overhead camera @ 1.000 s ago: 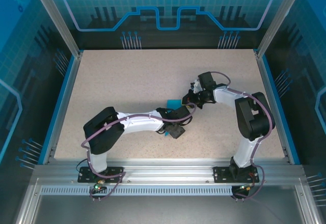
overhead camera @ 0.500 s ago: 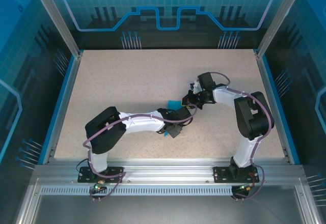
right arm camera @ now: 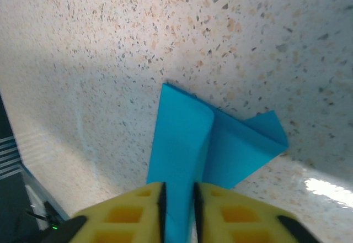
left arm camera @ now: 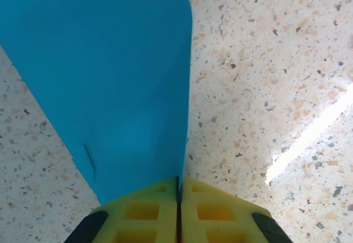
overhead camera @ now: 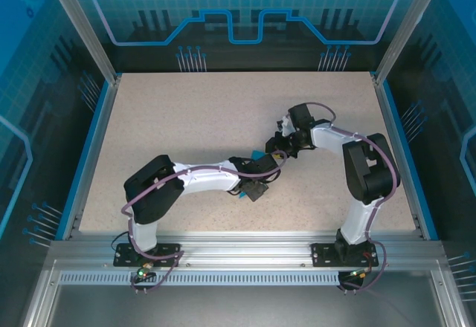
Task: Fold a paper plane with a square sheet of paper (fold left side to right side)
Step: Fold the wing for the fifth time at the center of the table.
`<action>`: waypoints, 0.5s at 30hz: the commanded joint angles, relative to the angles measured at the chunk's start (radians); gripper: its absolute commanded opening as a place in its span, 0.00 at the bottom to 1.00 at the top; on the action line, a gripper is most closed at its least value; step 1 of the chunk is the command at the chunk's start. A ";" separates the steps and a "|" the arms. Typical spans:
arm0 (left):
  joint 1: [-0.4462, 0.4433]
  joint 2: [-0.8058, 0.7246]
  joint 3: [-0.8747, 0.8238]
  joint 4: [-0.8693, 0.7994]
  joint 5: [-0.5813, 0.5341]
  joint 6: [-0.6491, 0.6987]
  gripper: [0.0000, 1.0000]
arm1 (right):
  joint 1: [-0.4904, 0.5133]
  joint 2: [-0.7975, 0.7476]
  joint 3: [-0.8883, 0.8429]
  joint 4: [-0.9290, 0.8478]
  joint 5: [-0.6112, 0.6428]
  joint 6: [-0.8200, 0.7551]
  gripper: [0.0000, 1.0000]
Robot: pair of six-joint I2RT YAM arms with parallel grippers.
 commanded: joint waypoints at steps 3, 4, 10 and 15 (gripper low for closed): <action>0.042 -0.010 0.033 -0.014 0.145 -0.002 0.08 | -0.038 -0.125 0.003 -0.075 0.140 -0.057 0.44; 0.051 -0.007 0.038 -0.014 0.168 0.000 0.09 | -0.047 -0.150 -0.010 -0.085 0.173 -0.061 0.48; 0.101 0.026 0.077 -0.027 0.313 0.004 0.08 | -0.081 -0.301 -0.155 -0.059 0.284 -0.063 0.64; 0.154 0.043 0.084 -0.008 0.454 -0.017 0.08 | -0.084 -0.402 -0.290 0.023 0.278 -0.058 0.68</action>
